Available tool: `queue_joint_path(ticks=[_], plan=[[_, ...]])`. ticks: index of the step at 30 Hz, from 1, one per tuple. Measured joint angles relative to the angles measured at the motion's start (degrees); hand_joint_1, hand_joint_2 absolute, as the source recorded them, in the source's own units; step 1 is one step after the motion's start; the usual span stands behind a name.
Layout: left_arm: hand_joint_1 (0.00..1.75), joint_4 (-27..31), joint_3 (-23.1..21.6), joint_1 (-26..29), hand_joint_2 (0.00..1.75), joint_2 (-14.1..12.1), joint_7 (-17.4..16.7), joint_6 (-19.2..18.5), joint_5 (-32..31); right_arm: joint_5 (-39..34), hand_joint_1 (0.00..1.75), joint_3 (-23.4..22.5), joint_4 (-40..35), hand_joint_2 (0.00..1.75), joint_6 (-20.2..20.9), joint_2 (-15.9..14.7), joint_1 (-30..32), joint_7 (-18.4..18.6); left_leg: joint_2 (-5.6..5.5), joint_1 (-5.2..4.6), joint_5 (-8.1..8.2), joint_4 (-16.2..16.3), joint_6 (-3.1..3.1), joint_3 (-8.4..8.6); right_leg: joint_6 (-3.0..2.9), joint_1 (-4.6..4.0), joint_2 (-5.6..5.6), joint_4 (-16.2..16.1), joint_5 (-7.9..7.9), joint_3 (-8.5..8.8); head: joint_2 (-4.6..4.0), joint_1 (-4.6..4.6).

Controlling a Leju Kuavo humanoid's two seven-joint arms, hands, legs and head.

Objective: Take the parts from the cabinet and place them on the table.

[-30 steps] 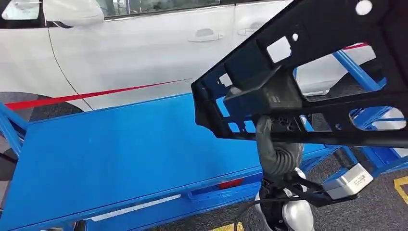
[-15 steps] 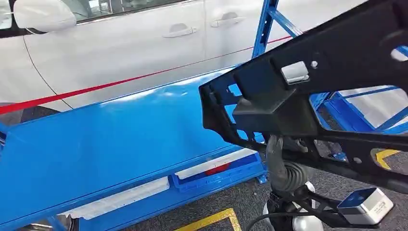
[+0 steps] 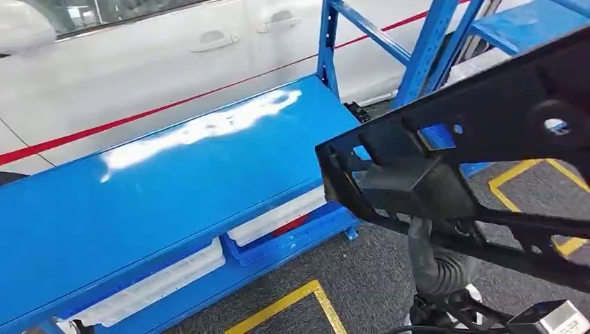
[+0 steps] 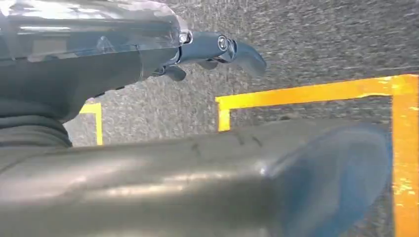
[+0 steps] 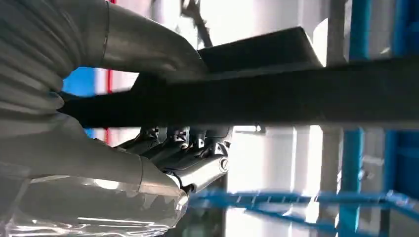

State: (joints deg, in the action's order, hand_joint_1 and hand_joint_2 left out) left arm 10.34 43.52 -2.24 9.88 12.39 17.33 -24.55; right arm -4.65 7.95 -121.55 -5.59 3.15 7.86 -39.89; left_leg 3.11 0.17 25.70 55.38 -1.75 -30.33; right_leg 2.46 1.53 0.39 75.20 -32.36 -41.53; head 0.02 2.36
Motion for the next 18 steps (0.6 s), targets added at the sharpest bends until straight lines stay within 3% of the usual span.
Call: queue_joint_path(ticks=[1, 2, 3, 4, 5, 7, 9, 10, 11, 13, 14, 15, 16, 17, 18], plan=[[0.0, 0.0, 0.02, -0.02, 0.0, -0.02, 0.15, -0.2, 0.02, -0.16, 1.75, -1.16, -0.02, 1.75, 0.0, -0.22, 0.7, 0.0, 0.85, 0.16, -0.16, 0.5, 0.25, -0.8, 0.56, 0.48, -0.31, -1.46, 2.1, 1.71, 0.0, 0.0], [0.0, 0.0, 0.04, -0.07, 0.0, -0.15, 0.31, -0.5, 0.07, -0.42, 1.75, -2.25, -0.06, 1.75, 0.0, -0.44, 1.36, 0.0, 1.59, 0.41, -0.28, 1.22, 0.5, -1.62, 1.11, 0.95, -0.97, -5.32, 4.22, 4.85, 0.0, 0.02], [0.0, 0.0, 0.07, -0.14, 0.0, -0.3, 0.52, -0.87, 0.2, -0.57, 1.75, -3.16, -0.13, 1.75, -0.06, -0.57, 1.98, 0.0, 2.13, 0.56, -0.25, 2.04, 0.89, -2.29, 1.66, 1.35, -2.61, -10.52, 5.1, 8.78, 0.0, 0.0], [0.0, 0.13, 0.09, -0.19, 0.0, -0.91, 0.74, -1.14, 0.2, -0.59, 1.75, -3.99, -0.2, 1.75, -0.18, -0.65, 2.35, 0.02, 2.56, 0.4, -0.11, 2.81, 1.4, -2.9, 2.17, 1.4, -5.3, -14.92, 2.75, 11.6, 0.0, 0.0], [0.0, 0.17, 0.13, -0.11, 0.0, -0.9, 0.94, -1.33, 0.2, -0.57, 1.75, -4.62, -0.28, 1.75, -0.15, -0.7, 2.78, 0.05, 2.9, 0.36, -0.05, 3.56, 1.9, -3.19, 0.8, 0.44, -5.0, -15.65, 2.78, 12.1, 0.0, 0.17], [0.0, 0.17, 0.17, -0.12, 0.0, -1.14, 1.16, -1.68, 0.2, -0.57, 1.75, -5.7, -0.63, 1.75, -0.15, -0.76, 3.78, 0.0, 3.85, 0.31, -0.38, 3.6, 2.5, -3.1, -0.64, 0.39, -3.87, -15.5, 2.68, 11.03, 0.0, 0.42], [0.0, 0.17, 0.2, -0.01, 0.0, -1.31, 1.42, -2.12, 0.2, -0.5, 1.75, -6.69, -0.9, 1.75, -0.2, -0.81, 4.86, -0.02, 4.59, 0.81, -0.72, 3.77, 3.58, -3.45, -2.17, 0.19, -2.74, -15.8, 3.65, 10.03, -0.02, 0.37], [0.0, 0.17, 0.24, -0.03, 0.0, -1.42, 1.46, -2.16, 0.2, -0.46, 1.75, -7.07, -1.15, 1.75, -0.24, -0.83, 5.2, -0.04, 1.79, 1.03, 1.72, 4.96, 3.94, -3.99, -2.68, 0.18, -2.3, -15.77, 4.31, 9.34, 0.0, 0.42], [0.0, 0.17, 0.26, 0.07, 0.0, -1.46, 1.53, -2.36, 0.2, -0.26, 1.75, -7.27, -1.35, 1.75, -0.33, -0.83, 5.3, -0.02, -0.46, 1.09, 5.07, 7.63, 3.84, -4.81, -3.04, 0.12, -1.67, -15.77, 4.88, 8.62, 0.0, 0.41], [0.0, 0.17, 0.28, 0.41, 0.0, -1.57, 1.77, -3.17, 0.11, 0.37, 1.75, -7.49, -1.86, 1.75, -0.5, -0.83, 6.42, -0.02, -2.45, 0.87, 11.04, 15.93, 3.53, -6.76, -3.47, -0.31, -0.18, -15.73, 5.98, 7.2, 0.0, 0.46], [0.0, 0.17, 0.28, 0.5, 0.0, -1.62, 1.99, -3.56, 0.02, 0.85, 1.75, -7.93, -2.18, 1.75, -0.63, -0.83, 7.23, -0.02, -2.64, 0.8, 12.43, 19.31, 3.25, -7.35, -3.62, -0.68, 0.56, -15.68, 6.49, 6.48, 0.0, 0.46], [0.0, 0.17, 0.28, 0.53, 0.0, -1.73, 2.19, -4.02, 0.0, 1.31, 1.75, -8.24, -2.43, 1.75, -0.88, -0.83, 8.01, -0.02, -2.7, 0.59, 12.16, 20.41, 2.81, -6.85, -3.75, -1.05, 1.36, -15.63, 7.06, 5.76, 0.0, 0.46], [0.0, 0.17, 0.28, 0.52, 0.0, -1.88, 2.38, -4.35, -0.11, 1.77, 1.75, -8.52, -2.86, 1.75, -1.33, -0.83, 8.65, -0.02, -2.78, 0.28, 10.7, 18.61, 2.22, -5.09, -3.78, -1.31, 2.2, -15.61, 7.58, 5.18, 0.0, 0.46], [0.0, 0.17, 0.28, 0.5, 0.0, -1.99, 2.56, -4.63, -0.18, 2.08, 1.75, -8.81, -3.37, 1.75, -1.73, -0.83, 9.36, -0.02, -3.08, -0.14, 8.51, 14.53, 1.49, -2.2, -3.77, -1.5, 3.01, -15.61, 8.05, 4.71, 0.0, 0.46], [0.0, 0.17, 0.28, 0.47, 0.0, -2.14, 2.73, -4.98, -0.24, 2.43, 1.75, -9.11, -4.02, 1.75, -1.99, -0.83, 10.06, -0.02, -4.11, -0.7, 6.45, 9.22, 0.61, 1.3, -3.76, -1.71, 3.83, -15.62, 8.53, 4.36, 0.0, 0.46]])
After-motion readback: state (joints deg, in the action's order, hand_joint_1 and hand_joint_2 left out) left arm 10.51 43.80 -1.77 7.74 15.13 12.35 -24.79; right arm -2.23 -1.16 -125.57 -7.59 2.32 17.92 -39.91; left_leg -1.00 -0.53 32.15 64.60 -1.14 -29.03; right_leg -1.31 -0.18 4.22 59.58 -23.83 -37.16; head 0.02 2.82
